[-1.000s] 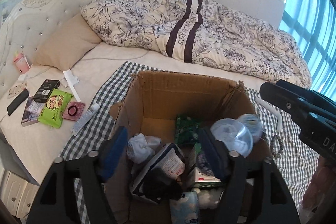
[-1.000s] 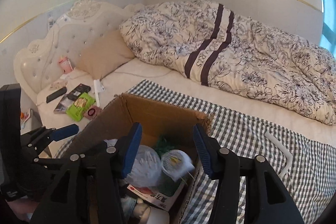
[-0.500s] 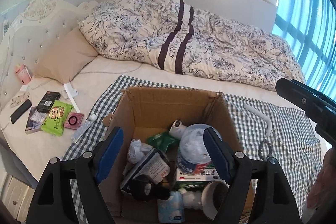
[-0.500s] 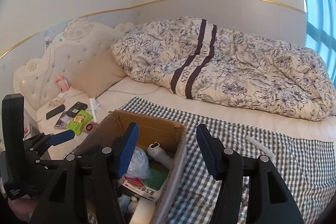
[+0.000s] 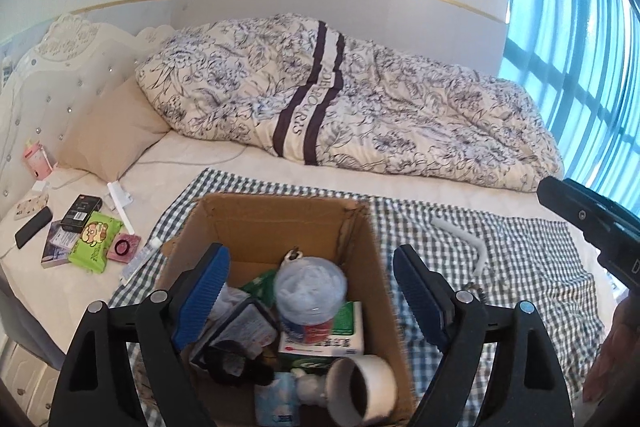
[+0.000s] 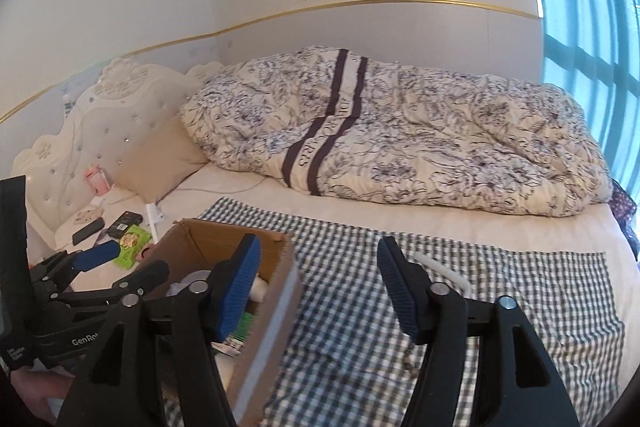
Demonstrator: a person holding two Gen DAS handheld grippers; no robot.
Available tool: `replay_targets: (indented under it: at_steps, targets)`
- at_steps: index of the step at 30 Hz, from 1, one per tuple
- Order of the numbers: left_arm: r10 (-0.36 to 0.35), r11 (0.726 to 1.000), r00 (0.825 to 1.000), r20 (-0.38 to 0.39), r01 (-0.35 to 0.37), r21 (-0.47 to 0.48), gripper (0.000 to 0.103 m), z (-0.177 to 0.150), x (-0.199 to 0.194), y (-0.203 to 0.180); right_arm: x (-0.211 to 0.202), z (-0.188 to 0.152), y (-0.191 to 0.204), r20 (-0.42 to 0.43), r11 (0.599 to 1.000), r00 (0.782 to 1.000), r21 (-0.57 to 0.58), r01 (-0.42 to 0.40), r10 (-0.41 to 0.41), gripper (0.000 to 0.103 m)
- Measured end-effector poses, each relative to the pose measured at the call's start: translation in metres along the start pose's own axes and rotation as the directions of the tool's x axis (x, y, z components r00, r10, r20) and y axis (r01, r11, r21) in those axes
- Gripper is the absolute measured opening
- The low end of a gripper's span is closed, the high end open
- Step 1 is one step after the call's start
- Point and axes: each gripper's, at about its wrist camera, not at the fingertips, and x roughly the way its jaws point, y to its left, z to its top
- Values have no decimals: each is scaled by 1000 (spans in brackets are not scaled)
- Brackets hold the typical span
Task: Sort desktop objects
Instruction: 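Move both open tools back over the bead bracelet and white bent tube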
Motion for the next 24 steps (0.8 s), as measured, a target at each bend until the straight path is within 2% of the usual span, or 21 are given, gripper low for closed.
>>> replay_targets:
  at_steps: [15, 19, 24]
  targets:
    - [-59, 996, 998, 38, 56, 67, 103, 1, -10, -71, -41, -6, -67, 28, 994, 995, 66, 91, -93, 69]
    - [-97, 993, 995, 28, 94, 73, 103, 1, -8, -85, -47, -8, -81, 27, 989, 992, 80, 124, -126, 80]
    - [-99, 991, 995, 11, 98, 95, 103, -1, 1, -107, -54, -11, -99, 47, 980, 981, 86, 182, -187, 85]
